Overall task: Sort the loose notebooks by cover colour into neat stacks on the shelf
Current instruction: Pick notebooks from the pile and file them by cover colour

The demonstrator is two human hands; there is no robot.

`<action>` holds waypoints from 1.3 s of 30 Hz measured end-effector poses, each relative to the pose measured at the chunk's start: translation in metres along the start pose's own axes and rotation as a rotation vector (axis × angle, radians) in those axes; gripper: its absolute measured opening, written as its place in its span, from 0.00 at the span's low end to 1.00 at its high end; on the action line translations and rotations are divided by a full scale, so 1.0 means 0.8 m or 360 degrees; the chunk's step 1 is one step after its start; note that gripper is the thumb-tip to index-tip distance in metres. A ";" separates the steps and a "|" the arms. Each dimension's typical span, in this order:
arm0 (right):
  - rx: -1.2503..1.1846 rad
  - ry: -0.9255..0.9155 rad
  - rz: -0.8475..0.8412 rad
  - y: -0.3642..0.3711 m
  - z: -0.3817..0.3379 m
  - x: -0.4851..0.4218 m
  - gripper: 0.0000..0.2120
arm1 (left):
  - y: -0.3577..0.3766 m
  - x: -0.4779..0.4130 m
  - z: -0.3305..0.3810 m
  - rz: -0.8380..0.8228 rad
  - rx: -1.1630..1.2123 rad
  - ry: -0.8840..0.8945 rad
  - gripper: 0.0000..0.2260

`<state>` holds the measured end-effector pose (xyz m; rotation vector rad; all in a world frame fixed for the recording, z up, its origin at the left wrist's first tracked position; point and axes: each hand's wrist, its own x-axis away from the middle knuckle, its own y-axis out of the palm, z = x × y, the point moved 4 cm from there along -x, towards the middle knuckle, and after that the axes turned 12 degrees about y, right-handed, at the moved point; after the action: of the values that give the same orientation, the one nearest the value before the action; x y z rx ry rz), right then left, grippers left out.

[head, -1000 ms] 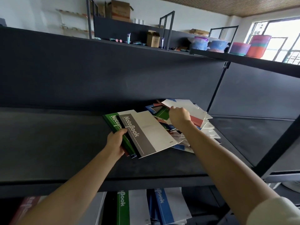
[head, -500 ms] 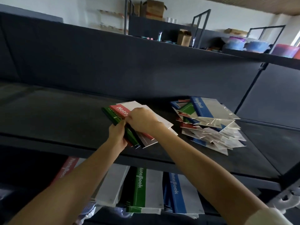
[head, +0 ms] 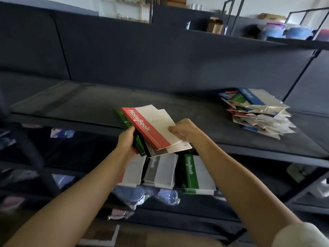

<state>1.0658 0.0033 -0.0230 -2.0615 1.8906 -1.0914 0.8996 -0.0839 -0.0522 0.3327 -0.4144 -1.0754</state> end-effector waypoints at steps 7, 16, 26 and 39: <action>-0.0139 0.0086 -0.0034 0.095 0.041 0.070 0.10 | -0.091 0.045 -0.009 -0.0195 -0.0200 -0.0114 0.13; 0.0121 0.0207 -0.0047 0.177 0.095 0.114 0.10 | -0.202 0.087 -0.046 0.0041 -0.0218 -0.0190 0.08; 0.0294 0.0503 -0.0102 0.238 0.212 0.117 0.15 | -0.246 0.149 -0.120 0.0194 -0.0089 -0.0615 0.12; -0.0043 0.0716 -0.0538 0.290 0.252 0.105 0.15 | -0.294 0.133 -0.149 0.0128 -0.0427 -0.0712 0.11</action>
<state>0.9908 -0.1922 -0.2630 -2.3653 1.7640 -1.7434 0.8185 -0.2748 -0.2463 -0.1679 -0.6659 -1.1096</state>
